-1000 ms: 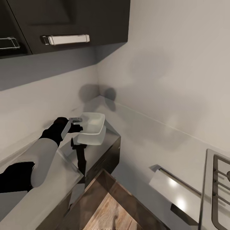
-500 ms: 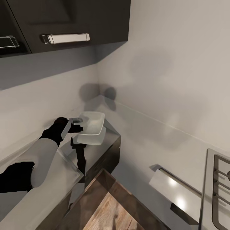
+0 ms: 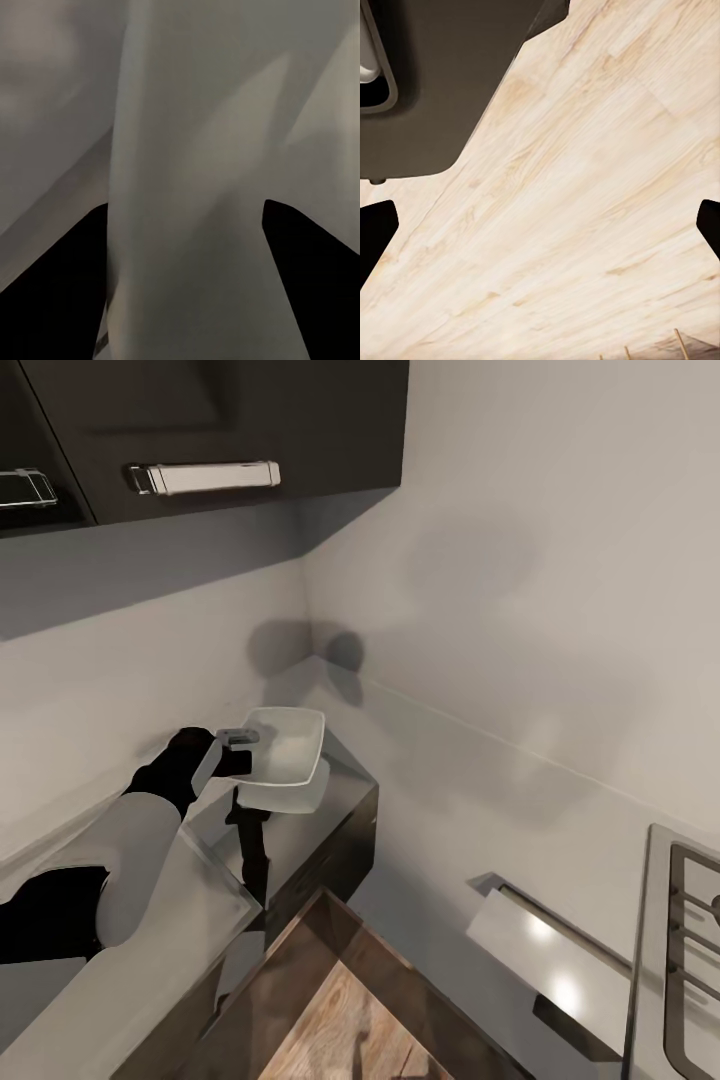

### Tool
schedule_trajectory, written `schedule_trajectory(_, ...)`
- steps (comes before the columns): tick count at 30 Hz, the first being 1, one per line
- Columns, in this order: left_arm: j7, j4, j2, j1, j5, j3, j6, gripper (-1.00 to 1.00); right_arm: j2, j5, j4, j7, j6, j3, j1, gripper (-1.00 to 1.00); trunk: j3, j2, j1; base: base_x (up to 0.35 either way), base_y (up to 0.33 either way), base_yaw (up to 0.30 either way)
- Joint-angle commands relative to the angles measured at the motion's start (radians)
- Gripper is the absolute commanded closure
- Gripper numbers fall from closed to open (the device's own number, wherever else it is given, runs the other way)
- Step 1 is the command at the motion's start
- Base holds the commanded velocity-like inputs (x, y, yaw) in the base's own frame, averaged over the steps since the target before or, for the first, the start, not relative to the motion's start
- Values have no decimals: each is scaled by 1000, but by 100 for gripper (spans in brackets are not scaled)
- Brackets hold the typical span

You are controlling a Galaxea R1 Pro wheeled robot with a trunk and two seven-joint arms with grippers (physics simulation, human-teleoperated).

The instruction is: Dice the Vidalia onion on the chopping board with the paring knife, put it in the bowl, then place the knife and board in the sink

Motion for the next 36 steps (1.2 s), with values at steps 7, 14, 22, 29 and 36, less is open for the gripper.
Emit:
schedule_trajectory(7, 2, -1, -1, 0, -8, 3, 5, 100, 0, 0, 2, 0, -6, 0, -1, -100, -2, -1, 1, 0, 0, 0)
schedule_trajectory(14, 2, -2, 0, 0, -8, 3, 5, 100, 0, 0, 3, 0, -6, 0, -1, -100, 2, -1, 1, 0, 0, 0)
schedule_trajectory(22, -15, -28, 4, 0, -7, 4, 5, 100, 0, 0, 2, 0, -6, 0, -1, -100, 15, -1, 1, 0, 0, 0)
schedule_trajectory(29, -49, -84, 4, 0, -6, 4, 6, 100, 0, 0, 2, 0, -6, 0, -1, -100, 26, -1, 1, 0, 0, 0)
schedule_trajectory(36, -62, -177, -1, 0, -6, 2, 16, 100, 0, 0, 2, 0, -6, 0, -1, -100, 37, -1, 1, 0, 0, 0)
